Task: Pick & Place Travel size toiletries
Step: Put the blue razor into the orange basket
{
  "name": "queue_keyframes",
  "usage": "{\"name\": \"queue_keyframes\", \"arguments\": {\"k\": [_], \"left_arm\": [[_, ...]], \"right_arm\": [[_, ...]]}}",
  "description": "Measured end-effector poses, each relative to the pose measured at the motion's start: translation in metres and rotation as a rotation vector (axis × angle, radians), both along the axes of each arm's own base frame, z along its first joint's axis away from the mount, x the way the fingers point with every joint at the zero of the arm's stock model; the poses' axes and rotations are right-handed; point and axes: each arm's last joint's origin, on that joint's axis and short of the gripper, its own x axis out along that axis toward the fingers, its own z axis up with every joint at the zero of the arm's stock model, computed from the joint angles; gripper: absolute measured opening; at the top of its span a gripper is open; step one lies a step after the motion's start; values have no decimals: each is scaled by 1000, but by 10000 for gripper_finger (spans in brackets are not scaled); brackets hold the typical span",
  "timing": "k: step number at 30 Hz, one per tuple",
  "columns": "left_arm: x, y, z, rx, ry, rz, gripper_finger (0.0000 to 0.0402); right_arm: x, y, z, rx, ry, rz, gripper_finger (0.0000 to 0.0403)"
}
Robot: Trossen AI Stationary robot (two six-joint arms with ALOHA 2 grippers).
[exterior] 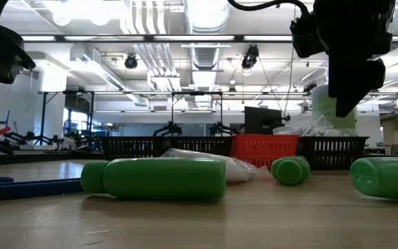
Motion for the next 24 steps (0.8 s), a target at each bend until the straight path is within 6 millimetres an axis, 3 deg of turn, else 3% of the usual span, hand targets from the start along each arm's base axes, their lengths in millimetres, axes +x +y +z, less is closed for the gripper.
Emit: {"name": "queue_keyframes", "arguments": {"k": [10, 12, 17, 24], "left_arm": [[-3, 4, -1, 41, -11, -27, 35], [-3, 5, 3, 40, -28, -42, 33], [-5, 16, 21, 124, -122, -48, 33], [-5, 37, 69, 171, -347, -32, 33]], "right_arm": [[1, 0, 0, -2, -7, 4, 262], [1, 0, 1, -1, -13, 6, 257], [2, 0, 7, 7, -70, 33, 244], [11, -8, 37, 22, -306, 77, 229]]}}
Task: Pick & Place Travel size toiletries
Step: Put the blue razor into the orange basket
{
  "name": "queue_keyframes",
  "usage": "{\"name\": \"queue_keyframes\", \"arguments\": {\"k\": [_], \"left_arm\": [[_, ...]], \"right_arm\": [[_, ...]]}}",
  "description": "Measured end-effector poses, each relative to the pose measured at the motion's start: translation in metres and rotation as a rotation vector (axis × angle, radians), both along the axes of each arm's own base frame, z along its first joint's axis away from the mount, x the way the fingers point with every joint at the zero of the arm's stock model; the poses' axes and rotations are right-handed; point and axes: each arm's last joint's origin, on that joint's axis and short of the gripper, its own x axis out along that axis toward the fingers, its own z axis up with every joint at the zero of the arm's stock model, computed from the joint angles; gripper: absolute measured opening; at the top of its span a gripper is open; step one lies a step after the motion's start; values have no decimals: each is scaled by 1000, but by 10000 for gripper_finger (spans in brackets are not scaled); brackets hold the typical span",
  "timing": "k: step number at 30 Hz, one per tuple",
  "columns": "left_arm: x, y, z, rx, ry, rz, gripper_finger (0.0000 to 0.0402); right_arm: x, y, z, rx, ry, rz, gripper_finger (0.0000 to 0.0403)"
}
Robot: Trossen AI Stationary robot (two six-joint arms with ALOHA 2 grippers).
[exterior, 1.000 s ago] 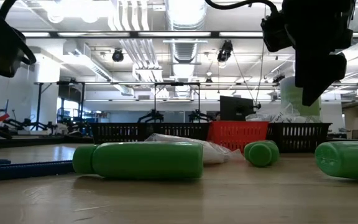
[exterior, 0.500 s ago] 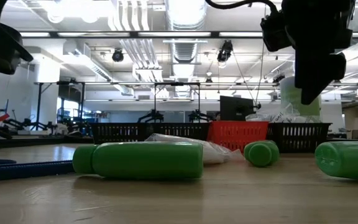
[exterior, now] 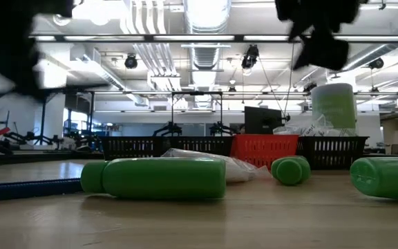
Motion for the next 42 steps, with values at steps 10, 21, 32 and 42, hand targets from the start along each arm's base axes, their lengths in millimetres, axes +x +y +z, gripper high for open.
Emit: {"name": "queue_keyframes", "arguments": {"k": [10, 21, 32, 42], "left_arm": [[8, 34, 60, -78, -367, -98, 37], [18, 55, 88, -95, -614, -150, 37], [29, 65, 100, -41, -720, -245, 37], [31, 69, 100, 13, -719, -267, 37]], "right_arm": [[16, -8, 52, -70, -532, 112, 232], [44, 0, 55, -102, -612, 138, 226], [73, 8, 69, -168, -645, 184, 234], [84, 10, 71, -174, -622, 190, 231]]}}
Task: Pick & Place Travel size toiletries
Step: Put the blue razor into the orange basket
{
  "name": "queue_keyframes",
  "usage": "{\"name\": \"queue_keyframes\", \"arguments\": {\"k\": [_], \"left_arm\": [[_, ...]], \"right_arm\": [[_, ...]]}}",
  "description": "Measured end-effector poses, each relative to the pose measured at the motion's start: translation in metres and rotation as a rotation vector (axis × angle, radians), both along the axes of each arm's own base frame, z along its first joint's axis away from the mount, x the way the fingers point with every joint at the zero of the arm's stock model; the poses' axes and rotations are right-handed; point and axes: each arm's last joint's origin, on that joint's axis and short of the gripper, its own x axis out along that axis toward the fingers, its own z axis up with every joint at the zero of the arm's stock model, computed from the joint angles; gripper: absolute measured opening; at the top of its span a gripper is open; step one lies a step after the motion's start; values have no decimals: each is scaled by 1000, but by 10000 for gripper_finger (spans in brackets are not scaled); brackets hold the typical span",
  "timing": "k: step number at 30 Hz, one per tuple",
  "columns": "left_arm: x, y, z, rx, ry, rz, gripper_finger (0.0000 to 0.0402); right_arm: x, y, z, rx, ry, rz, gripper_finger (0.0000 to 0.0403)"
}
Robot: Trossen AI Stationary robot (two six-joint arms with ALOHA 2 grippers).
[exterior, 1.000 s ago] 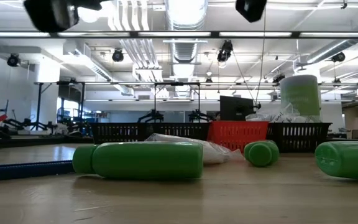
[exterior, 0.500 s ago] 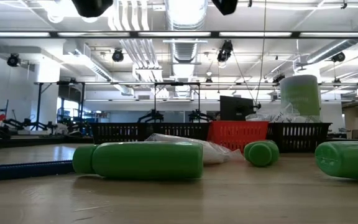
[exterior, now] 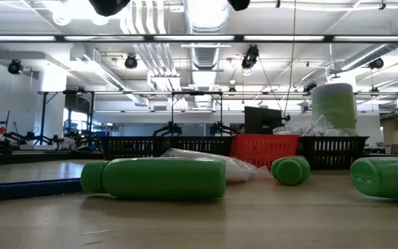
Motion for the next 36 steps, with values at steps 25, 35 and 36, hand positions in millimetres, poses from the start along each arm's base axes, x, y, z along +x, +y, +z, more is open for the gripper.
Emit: {"name": "queue_keyframes", "arguments": {"k": [25, 35, 36], "left_arm": [[0, 0, 0, 24, 2, -28, 37], [0, 0, 0, 24, 2, -26, 37], [0, 0, 0, 25, 4, -26, 37]], "right_arm": [[22, 6, 2, -1, 101, -7, 95], [23, 6, 3, 6, 92, -10, 41], [23, 6, 2, 10, 94, -12, 37]]}}
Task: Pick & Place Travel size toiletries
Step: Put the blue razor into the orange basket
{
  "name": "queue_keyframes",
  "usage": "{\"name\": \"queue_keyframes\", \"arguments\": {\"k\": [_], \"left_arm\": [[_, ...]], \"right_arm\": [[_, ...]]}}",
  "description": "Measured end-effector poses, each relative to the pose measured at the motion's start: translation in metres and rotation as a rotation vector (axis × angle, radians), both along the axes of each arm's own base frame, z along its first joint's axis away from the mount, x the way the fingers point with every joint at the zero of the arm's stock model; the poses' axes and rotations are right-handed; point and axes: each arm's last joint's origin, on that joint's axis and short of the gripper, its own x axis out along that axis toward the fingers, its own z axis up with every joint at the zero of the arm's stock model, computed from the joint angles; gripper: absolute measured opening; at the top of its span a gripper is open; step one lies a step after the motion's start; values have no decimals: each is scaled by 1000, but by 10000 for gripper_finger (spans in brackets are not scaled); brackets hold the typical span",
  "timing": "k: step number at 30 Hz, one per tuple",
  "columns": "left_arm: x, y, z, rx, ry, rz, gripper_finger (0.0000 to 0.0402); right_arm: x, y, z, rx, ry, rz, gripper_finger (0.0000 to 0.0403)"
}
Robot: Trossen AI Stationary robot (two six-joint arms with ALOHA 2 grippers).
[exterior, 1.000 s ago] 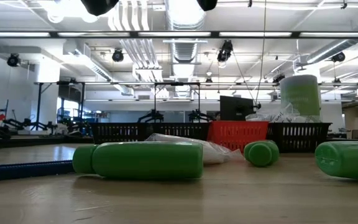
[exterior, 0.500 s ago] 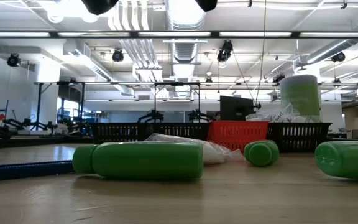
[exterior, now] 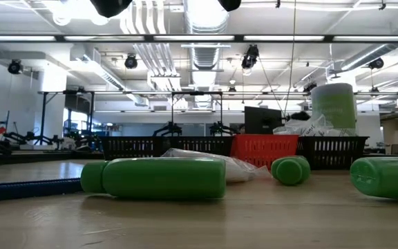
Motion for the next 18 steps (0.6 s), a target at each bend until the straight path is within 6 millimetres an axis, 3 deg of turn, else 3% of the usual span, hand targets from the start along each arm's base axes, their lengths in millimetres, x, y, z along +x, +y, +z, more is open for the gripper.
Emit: {"name": "queue_keyframes", "arguments": {"k": [9, 18], "left_arm": [[0, 1, -1, 17, 3, 32, 48], [0, 5, -3, 25, 1, 140, 123]], "right_arm": [[1, -2, -1, 4, 5, -11, 35], [1, -14, -8, 1, 87, -77, 36]]}}
